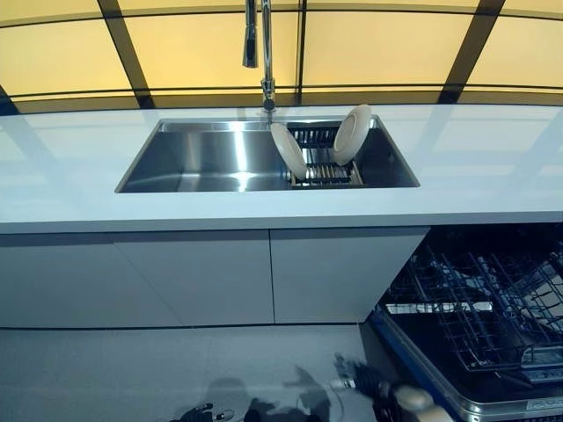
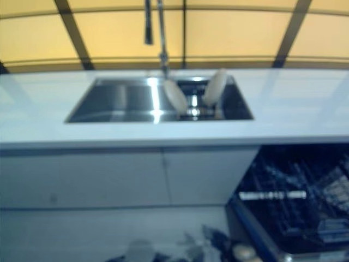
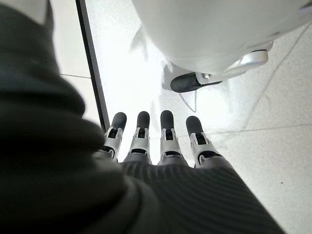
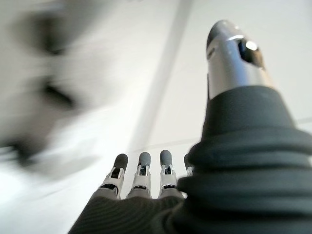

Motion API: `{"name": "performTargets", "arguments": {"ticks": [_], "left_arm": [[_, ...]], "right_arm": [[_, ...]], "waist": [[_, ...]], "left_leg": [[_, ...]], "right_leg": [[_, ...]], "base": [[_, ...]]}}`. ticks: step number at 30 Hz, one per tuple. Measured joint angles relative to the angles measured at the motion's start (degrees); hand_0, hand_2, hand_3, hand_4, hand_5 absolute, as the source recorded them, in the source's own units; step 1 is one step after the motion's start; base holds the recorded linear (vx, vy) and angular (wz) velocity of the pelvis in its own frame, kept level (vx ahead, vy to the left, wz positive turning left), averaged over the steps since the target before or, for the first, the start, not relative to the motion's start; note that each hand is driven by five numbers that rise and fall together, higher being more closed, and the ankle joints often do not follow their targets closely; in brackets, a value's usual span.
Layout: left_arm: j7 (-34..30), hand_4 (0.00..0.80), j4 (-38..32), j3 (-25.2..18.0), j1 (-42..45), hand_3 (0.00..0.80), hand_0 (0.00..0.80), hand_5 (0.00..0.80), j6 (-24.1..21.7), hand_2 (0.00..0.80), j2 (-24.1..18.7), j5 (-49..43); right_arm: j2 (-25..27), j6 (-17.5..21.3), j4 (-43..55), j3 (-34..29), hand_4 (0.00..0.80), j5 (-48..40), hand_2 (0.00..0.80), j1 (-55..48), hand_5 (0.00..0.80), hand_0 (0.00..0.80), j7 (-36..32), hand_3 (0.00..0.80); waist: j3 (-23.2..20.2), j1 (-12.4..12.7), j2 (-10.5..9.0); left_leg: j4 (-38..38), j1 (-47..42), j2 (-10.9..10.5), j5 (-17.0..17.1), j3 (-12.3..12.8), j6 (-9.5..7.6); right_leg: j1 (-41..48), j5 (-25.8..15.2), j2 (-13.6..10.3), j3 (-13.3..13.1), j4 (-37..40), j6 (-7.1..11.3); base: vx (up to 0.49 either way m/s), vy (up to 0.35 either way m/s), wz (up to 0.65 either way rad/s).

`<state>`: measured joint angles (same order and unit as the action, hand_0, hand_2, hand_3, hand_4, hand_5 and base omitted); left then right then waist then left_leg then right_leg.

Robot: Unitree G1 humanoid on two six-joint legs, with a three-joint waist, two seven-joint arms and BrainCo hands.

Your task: Take plates into dishwasher

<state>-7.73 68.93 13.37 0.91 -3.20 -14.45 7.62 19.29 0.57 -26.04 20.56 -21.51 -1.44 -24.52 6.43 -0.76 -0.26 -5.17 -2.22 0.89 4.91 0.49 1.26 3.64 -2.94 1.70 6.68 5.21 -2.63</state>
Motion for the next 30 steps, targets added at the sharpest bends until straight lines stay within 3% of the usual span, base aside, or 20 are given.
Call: {"name": "performTargets", "arguments": {"ticks": [6,13,16,20,23,25,30], "left_arm": [[0.24,0.000,-0.28,-0.07,1.43,0.000,0.000,0.000,0.00,0.000,-0.44,0.12],[0.28,0.000,-0.14,-0.18,0.24,0.000,0.000,0.000,-0.21,0.000,-0.77,0.12],[0.27,0.000,0.26,-0.14,-0.04,0.000,0.000,0.000,-0.42,0.000,-0.77,0.07],[0.27,0.000,0.86,-0.06,-0.29,0.000,0.000,0.000,-0.48,0.000,-0.76,0.06],[0.27,0.000,0.95,0.08,-0.07,0.000,0.000,0.000,-0.52,0.000,-0.75,0.10],[0.34,0.000,0.91,0.15,-0.06,0.000,0.000,0.000,-0.43,0.000,-0.75,0.17],[0.61,0.000,0.20,0.19,-0.10,0.000,0.000,0.000,-0.30,0.000,-0.72,0.54]], "right_arm": [[0.96,3.02,18.63,-6.77,0.000,-17.39,0.000,1.38,0.000,0.000,-6.65,0.000],[1.46,3.09,27.97,-12.88,0.000,-33.89,0.000,10.22,0.000,0.000,-10.19,0.000],[1.21,3.43,32.65,-13.29,0.000,-41.20,0.000,13.66,0.000,0.000,-10.13,0.000],[-1.32,8.71,34.56,-15.26,0.000,-48.11,0.000,18.35,0.000,0.000,-5.89,0.000],[-2.23,14.13,34.57,-17.36,0.000,-45.73,0.000,20.01,0.000,0.000,1.84,0.000],[-2.20,17.58,34.55,-18.51,0.000,-37.37,0.000,20.28,0.000,0.000,9.30,0.000],[1.64,19.38,34.52,-18.89,0.000,-23.20,0.000,20.83,0.000,0.000,21.47,0.000]], "waist": [[0.70,0.02,-1.13],[0.71,0.07,-1.36],[0.73,0.09,-1.41],[0.71,0.16,-1.47],[0.71,0.21,-1.47],[0.72,0.12,-1.45],[0.77,0.09,-1.36]], "left_leg": [[-0.03,0.13,-0.18,-0.39,1.10,-0.14],[-0.04,-0.06,-0.28,-0.63,1.74,-0.43],[-0.04,-0.03,-0.29,-0.68,1.79,-0.43],[-0.04,-0.05,-0.42,-0.69,1.77,-0.44],[-0.03,-0.05,-0.50,-0.73,1.71,-0.52],[-0.03,-0.05,-0.55,-0.79,1.76,-0.61],[-0.03,-0.05,-0.84,-0.79,1.94,-0.63]], "right_leg": [[-0.22,0.01,-0.31,-0.95,-0.02,0.48],[-0.24,0.03,-0.53,-1.47,-0.03,0.80],[-0.29,0.05,-0.54,-1.49,-0.03,0.83],[-0.25,0.07,-0.60,-1.46,-0.03,0.85],[-0.25,0.12,-0.74,-1.44,-0.03,0.97],[-0.27,0.13,-0.85,-1.48,-0.03,1.10],[-0.32,0.19,-1.11,-1.64,-0.05,1.35]], "base": [[0.006,0.008,-0.06],[-0.002,0.008,-0.05],[0.000,0.000,0.00],[0.012,0.016,0.01],[0.019,0.040,0.01],[0.013,0.048,-0.01],[0.010,0.079,-0.02]]}}
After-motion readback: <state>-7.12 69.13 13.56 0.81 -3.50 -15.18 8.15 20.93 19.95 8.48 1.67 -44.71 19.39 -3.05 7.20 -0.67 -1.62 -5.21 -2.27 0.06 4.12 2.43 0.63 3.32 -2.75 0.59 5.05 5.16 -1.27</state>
